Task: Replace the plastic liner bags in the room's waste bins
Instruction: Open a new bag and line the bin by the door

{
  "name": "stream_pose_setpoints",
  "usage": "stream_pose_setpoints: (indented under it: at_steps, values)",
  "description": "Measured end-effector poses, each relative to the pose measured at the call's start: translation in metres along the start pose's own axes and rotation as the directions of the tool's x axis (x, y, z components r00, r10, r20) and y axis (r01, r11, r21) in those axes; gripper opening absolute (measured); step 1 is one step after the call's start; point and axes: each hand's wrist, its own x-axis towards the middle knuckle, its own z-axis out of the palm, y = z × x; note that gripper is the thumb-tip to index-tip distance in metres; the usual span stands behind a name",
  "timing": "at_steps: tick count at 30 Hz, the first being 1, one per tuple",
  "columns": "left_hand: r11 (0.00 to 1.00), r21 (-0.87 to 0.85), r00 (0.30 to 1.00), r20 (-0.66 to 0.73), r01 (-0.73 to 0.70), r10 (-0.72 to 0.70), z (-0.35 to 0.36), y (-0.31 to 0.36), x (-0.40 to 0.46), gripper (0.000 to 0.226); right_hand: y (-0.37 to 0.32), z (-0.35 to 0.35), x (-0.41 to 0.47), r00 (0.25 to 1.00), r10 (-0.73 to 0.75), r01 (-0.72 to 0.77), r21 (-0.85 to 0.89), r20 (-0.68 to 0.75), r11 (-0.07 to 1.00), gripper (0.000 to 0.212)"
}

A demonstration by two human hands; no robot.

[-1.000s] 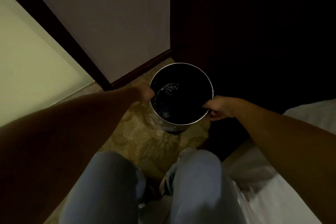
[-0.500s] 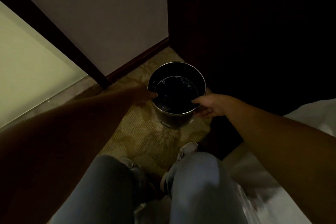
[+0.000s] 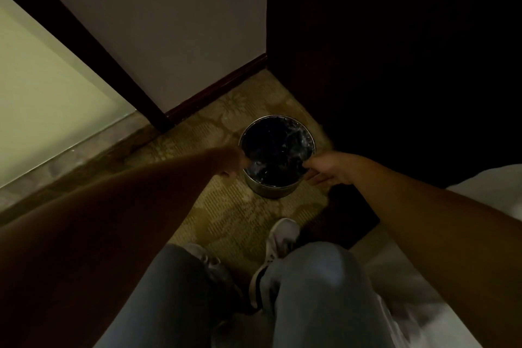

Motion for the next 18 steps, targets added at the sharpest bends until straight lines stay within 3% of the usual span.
stream_pose_setpoints:
  at_steps: [2,5,10,15,18]
  values:
    - [1.000,-0.022,1.000,0.011,-0.013,0.013,0.007,-0.006,0.012,0.009,0.003,0.003,0.015,1.000,0.015,-0.015,-0.017,-0.005,1.000,0.028]
    - [0.993,-0.095,0.997,0.025,-0.071,0.073,0.023,-0.017,0.037,0.024,0.010,0.012,0.050,0.999,0.023,-0.024,-0.055,-0.032,0.998,0.025]
    - [0.985,-0.103,0.985,-0.116,-0.142,0.129,0.035,-0.036,0.075,0.023,0.015,0.019,0.091,0.984,0.030,-0.044,-0.077,-0.174,0.996,0.026]
    - [0.900,-0.436,0.984,0.144,-0.031,0.103,0.007,-0.040,0.044,0.024,-0.023,0.027,0.069,0.975,0.207,-0.219,-0.167,-0.083,0.961,0.022]
    - [0.900,-0.431,0.984,0.176,0.061,0.017,-0.021,-0.038,0.007,0.023,-0.079,0.055,0.026,0.986,0.165,-0.157,-0.206,0.021,0.966,0.021]
